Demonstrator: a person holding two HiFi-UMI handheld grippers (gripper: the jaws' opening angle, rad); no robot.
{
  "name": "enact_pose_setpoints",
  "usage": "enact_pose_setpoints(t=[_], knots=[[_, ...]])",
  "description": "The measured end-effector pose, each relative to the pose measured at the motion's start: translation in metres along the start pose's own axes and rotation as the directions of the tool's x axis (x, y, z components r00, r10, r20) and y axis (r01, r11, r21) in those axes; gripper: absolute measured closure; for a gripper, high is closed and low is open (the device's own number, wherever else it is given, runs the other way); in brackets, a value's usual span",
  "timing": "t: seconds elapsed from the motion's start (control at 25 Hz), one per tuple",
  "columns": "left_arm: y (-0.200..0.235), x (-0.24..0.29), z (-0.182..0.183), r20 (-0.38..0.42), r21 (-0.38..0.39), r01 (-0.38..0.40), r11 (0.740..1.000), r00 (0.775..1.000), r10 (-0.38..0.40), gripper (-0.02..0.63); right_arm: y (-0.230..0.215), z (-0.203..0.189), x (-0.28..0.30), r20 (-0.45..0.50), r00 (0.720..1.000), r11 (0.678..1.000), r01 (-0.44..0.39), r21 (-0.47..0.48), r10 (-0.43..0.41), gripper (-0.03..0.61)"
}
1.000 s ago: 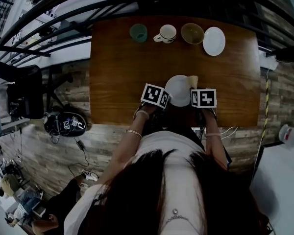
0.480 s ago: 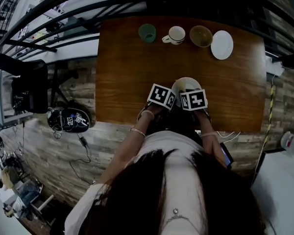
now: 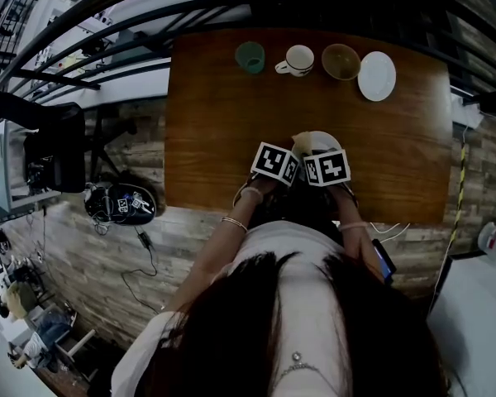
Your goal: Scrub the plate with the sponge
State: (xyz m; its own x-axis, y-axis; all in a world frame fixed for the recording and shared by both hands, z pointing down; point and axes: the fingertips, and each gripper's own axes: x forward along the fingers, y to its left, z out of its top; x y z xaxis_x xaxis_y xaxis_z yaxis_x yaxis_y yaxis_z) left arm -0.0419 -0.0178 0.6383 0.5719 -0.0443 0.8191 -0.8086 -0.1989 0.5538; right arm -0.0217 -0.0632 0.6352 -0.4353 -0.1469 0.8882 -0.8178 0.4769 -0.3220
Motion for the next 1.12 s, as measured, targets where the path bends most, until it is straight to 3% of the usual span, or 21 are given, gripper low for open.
enact_pose_setpoints(t=[0.64, 1.12], knots=[[0.001, 0.001, 0.0, 0.018, -0.056, -0.048, 0.997, 0.999, 0.049, 0.523, -0.053, -0.016, -0.024, 0.027, 0.997, 0.995, 0.068, 0.079, -0.07, 0.482], [0.001, 0.002, 0.003, 0.05, -0.069, -0.1, 0.993, 0.993, 0.104, 0.523, -0.089, -0.023, -0.046, 0.073, 0.994, 0.986, 0.069, 0.152, -0.081, 0.482]])
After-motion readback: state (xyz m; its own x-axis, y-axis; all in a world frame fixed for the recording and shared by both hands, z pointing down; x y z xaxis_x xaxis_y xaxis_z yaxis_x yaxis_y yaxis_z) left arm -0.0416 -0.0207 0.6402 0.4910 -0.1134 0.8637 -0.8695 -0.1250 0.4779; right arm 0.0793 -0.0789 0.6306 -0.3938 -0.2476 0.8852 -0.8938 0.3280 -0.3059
